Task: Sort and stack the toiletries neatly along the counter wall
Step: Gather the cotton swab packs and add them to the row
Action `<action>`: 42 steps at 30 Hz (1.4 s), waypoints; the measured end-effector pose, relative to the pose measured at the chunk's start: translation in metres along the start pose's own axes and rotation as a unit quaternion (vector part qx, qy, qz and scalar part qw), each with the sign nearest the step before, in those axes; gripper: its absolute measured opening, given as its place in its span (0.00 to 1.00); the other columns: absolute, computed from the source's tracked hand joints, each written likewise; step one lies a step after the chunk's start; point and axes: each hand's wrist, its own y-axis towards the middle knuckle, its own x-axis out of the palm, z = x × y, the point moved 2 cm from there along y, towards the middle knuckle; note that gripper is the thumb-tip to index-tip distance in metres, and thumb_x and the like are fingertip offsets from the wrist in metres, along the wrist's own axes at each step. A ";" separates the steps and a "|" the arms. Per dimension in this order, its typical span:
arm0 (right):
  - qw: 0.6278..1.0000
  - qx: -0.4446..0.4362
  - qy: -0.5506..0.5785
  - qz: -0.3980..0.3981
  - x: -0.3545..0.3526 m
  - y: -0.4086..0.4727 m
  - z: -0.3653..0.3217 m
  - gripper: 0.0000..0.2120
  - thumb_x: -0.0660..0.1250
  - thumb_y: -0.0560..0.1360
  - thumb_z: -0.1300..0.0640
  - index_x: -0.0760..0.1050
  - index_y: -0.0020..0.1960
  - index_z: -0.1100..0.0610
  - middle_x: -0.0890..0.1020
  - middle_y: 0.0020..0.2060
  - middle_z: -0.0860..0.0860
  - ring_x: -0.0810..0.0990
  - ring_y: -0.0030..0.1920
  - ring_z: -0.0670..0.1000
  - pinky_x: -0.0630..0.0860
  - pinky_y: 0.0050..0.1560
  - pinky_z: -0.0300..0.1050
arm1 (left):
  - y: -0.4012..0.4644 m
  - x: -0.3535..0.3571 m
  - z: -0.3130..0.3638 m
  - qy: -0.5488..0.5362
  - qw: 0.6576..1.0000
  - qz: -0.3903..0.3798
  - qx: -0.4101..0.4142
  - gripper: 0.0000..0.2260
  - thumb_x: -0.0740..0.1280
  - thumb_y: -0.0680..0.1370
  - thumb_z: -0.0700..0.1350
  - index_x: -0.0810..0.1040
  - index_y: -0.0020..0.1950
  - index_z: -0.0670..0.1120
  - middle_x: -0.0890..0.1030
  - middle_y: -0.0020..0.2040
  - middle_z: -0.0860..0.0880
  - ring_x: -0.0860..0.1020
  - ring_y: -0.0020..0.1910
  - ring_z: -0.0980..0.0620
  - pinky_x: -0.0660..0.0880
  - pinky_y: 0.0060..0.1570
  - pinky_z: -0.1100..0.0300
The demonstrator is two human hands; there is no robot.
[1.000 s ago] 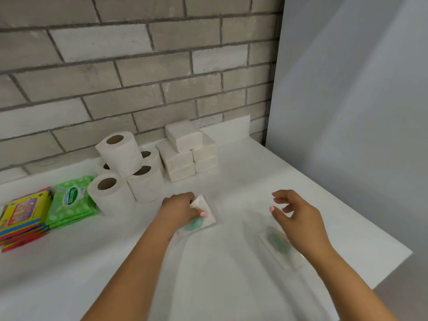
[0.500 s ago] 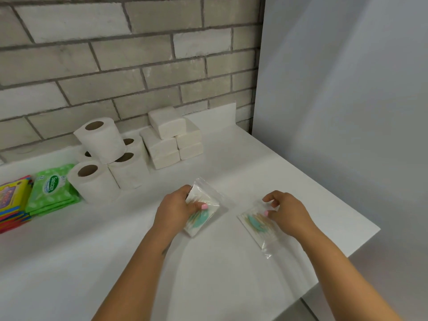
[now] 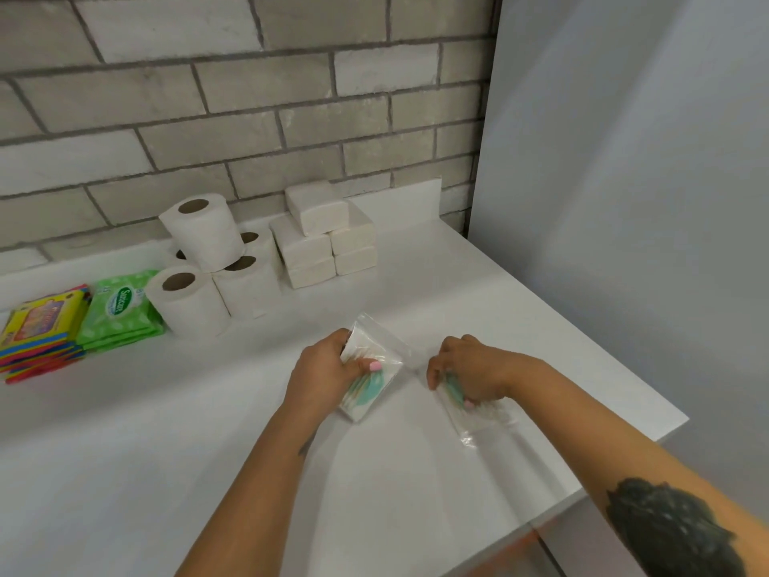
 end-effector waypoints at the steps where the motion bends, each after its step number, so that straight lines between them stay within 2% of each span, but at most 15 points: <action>1: 1.000 0.002 -0.004 0.003 0.000 0.001 0.001 0.28 0.72 0.66 0.67 0.72 0.59 0.44 0.68 0.57 0.48 0.66 0.60 0.53 0.69 0.53 0.46 | -0.001 0.001 0.000 -0.003 1.000 0.000 -0.004 0.14 0.74 0.68 0.55 0.77 0.47 0.49 0.82 0.42 0.52 0.80 0.44 0.51 0.76 0.46 0.52; 3: 1.000 0.009 -0.008 0.001 -0.001 0.003 0.004 0.29 0.72 0.66 0.65 0.70 0.61 0.44 0.68 0.56 0.48 0.66 0.59 0.53 0.66 0.52 0.45 | -0.004 0.001 0.000 -0.006 1.000 0.002 -0.011 0.15 0.74 0.68 0.56 0.77 0.47 0.49 0.82 0.42 0.51 0.80 0.44 0.50 0.76 0.46 0.52; 7: 0.999 0.027 0.025 -0.029 -0.004 0.003 0.006 0.29 0.74 0.66 0.65 0.70 0.61 0.44 0.66 0.52 0.48 0.69 0.55 0.53 0.72 0.55 0.47 | -0.009 0.002 -0.001 -0.021 0.999 0.011 -0.025 0.18 0.74 0.64 0.60 0.78 0.45 0.50 0.82 0.41 0.53 0.80 0.43 0.52 0.76 0.45 0.52; 11: 0.999 0.036 0.016 -0.028 -0.014 -0.001 0.008 0.21 0.76 0.64 0.63 0.76 0.54 0.53 0.70 0.50 0.48 0.74 0.47 0.52 0.71 0.37 0.41 | -0.012 -0.001 -0.001 -0.035 0.998 0.027 -0.036 0.14 0.75 0.67 0.54 0.78 0.46 0.50 0.82 0.41 0.53 0.79 0.42 0.55 0.75 0.42 0.57; 14: 0.998 0.053 0.007 -0.016 -0.020 -0.004 0.011 0.17 0.77 0.63 0.61 0.75 0.47 0.54 0.73 0.46 0.47 0.74 0.43 0.50 0.69 0.35 0.40 | -0.013 -0.004 -0.004 -0.075 0.995 0.042 -0.042 0.11 0.75 0.69 0.52 0.78 0.47 0.51 0.82 0.41 0.56 0.80 0.42 0.58 0.72 0.37 0.66; 17: 0.997 0.049 0.057 -0.019 -0.031 -0.010 0.012 0.14 0.77 0.63 0.60 0.74 0.42 0.51 0.76 0.38 0.45 0.74 0.37 0.46 0.69 0.33 0.38 | -0.013 -0.008 -0.009 -0.133 0.988 0.057 -0.062 0.10 0.73 0.71 0.51 0.79 0.48 0.49 0.83 0.43 0.54 0.81 0.43 0.56 0.74 0.39 0.64; 20: 0.984 0.005 0.175 0.023 -0.045 -0.017 0.011 0.10 0.77 0.64 0.60 0.79 0.40 0.48 0.80 0.36 0.44 0.77 0.37 0.45 0.72 0.37 0.38 | -0.012 -0.012 -0.014 -0.190 0.976 0.061 -0.088 0.07 0.70 0.74 0.45 0.79 0.51 0.48 0.83 0.47 0.51 0.82 0.47 0.50 0.76 0.46 0.57; 22: 0.947 -0.013 0.311 0.076 -0.051 -0.021 0.009 0.08 0.77 0.65 0.61 0.81 0.40 0.51 0.82 0.36 0.47 0.78 0.37 0.47 0.73 0.38 0.39 | -0.011 -0.015 -0.015 -0.233 0.965 0.064 -0.102 0.08 0.68 0.75 0.40 0.78 0.53 0.46 0.83 0.49 0.48 0.82 0.47 0.49 0.76 0.46 0.57; 26: 0.821 -0.028 0.553 0.143 -0.048 -0.016 -0.005 0.07 0.73 0.67 0.66 0.78 0.37 0.55 0.81 0.35 0.52 0.77 0.35 0.51 0.70 0.36 0.41 | -0.013 -0.018 -0.011 -0.306 0.942 0.062 -0.121 0.09 0.65 0.75 0.34 0.77 0.52 0.44 0.82 0.44 0.48 0.79 0.36 0.53 0.71 0.28 0.70; 27: 0.789 -0.021 0.595 0.150 -0.044 -0.012 -0.011 0.09 0.72 0.67 0.66 0.75 0.36 0.55 0.81 0.34 0.52 0.77 0.34 0.51 0.70 0.35 0.41 | -0.013 -0.017 -0.010 -0.323 0.936 0.059 -0.125 0.09 0.64 0.74 0.33 0.78 0.51 0.44 0.82 0.43 0.48 0.80 0.37 0.52 0.72 0.29 0.68; 29: 0.730 -0.007 0.665 0.158 -0.033 -0.004 -0.027 0.12 0.72 0.68 0.66 0.72 0.35 0.54 0.80 0.33 0.52 0.77 0.33 0.50 0.73 0.35 0.41 | -0.013 -0.015 -0.006 -0.355 0.925 0.046 -0.127 0.10 0.62 0.75 0.33 0.78 0.50 0.45 0.83 0.46 0.45 0.82 0.42 0.47 0.78 0.38 0.59; 31: 0.686 -0.013 0.709 0.161 -0.022 0.004 -0.043 0.11 0.72 0.69 0.65 0.71 0.38 0.54 0.81 0.36 0.53 0.78 0.34 0.51 0.74 0.39 0.44 | -0.013 -0.014 -0.001 -0.382 0.916 0.035 -0.119 0.13 0.60 0.75 0.31 0.78 0.52 0.45 0.84 0.48 0.45 0.83 0.45 0.46 0.79 0.44 0.54; 34: 0.673 -0.014 0.714 0.193 -0.012 0.011 -0.062 0.09 0.72 0.70 0.63 0.75 0.45 0.56 0.83 0.40 0.53 0.80 0.38 0.52 0.75 0.42 0.44 | -0.013 -0.014 0.007 -0.399 0.910 0.029 -0.104 0.16 0.56 0.75 0.32 0.78 0.56 0.45 0.84 0.51 0.45 0.83 0.50 0.45 0.80 0.49 0.48; 38: 0.659 0.012 0.703 0.268 -0.009 0.017 -0.078 0.09 0.74 0.69 0.63 0.76 0.46 0.58 0.83 0.39 0.55 0.81 0.37 0.52 0.75 0.42 0.43 | -0.011 -0.015 0.008 -0.417 0.901 0.038 -0.109 0.18 0.53 0.75 0.34 0.79 0.55 0.45 0.84 0.50 0.44 0.83 0.50 0.44 0.79 0.51 0.45; 42: 0.653 0.013 0.697 0.298 -0.007 0.022 -0.086 0.10 0.76 0.67 0.64 0.76 0.43 0.58 0.82 0.39 0.59 0.80 0.38 0.54 0.74 0.44 0.46 | -0.010 -0.016 0.006 -0.435 0.895 0.027 -0.095 0.12 0.59 0.78 0.43 0.78 0.58 0.45 0.83 0.53 0.43 0.82 0.52 0.44 0.78 0.53 0.44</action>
